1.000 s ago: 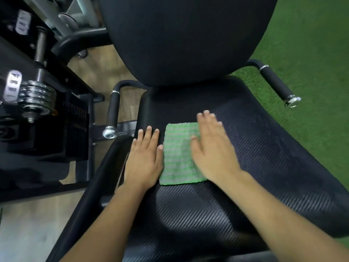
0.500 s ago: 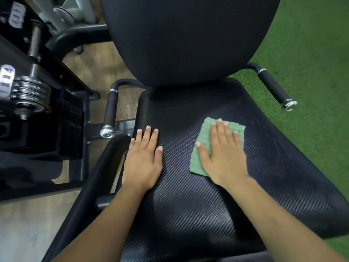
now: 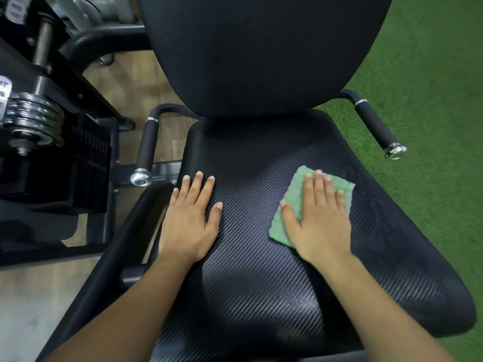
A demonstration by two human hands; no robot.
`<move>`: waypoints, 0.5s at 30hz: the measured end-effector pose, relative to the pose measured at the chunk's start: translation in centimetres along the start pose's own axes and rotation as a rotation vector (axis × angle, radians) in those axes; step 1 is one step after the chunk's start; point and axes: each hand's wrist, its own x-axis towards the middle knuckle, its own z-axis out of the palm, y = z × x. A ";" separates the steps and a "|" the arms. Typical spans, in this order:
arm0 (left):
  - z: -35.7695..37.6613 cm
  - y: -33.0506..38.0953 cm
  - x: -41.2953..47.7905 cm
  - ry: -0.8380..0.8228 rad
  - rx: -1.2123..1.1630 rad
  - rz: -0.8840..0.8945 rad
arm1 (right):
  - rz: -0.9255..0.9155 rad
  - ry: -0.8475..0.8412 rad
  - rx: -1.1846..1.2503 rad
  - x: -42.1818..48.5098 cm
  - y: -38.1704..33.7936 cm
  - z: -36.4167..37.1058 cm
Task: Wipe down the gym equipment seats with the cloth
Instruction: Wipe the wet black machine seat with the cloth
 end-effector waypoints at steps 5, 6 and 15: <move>0.0 0.0 0.0 0.004 0.003 0.000 | -0.061 -0.023 -0.020 4.1 -1.6 0.4; 0.0 0.0 0.0 0.006 0.001 -0.002 | -0.126 -0.027 -0.014 3.9 -1.9 0.6; -0.1 0.0 -0.1 0.010 -0.013 0.003 | 0.034 0.003 -0.020 0.7 3.0 -0.5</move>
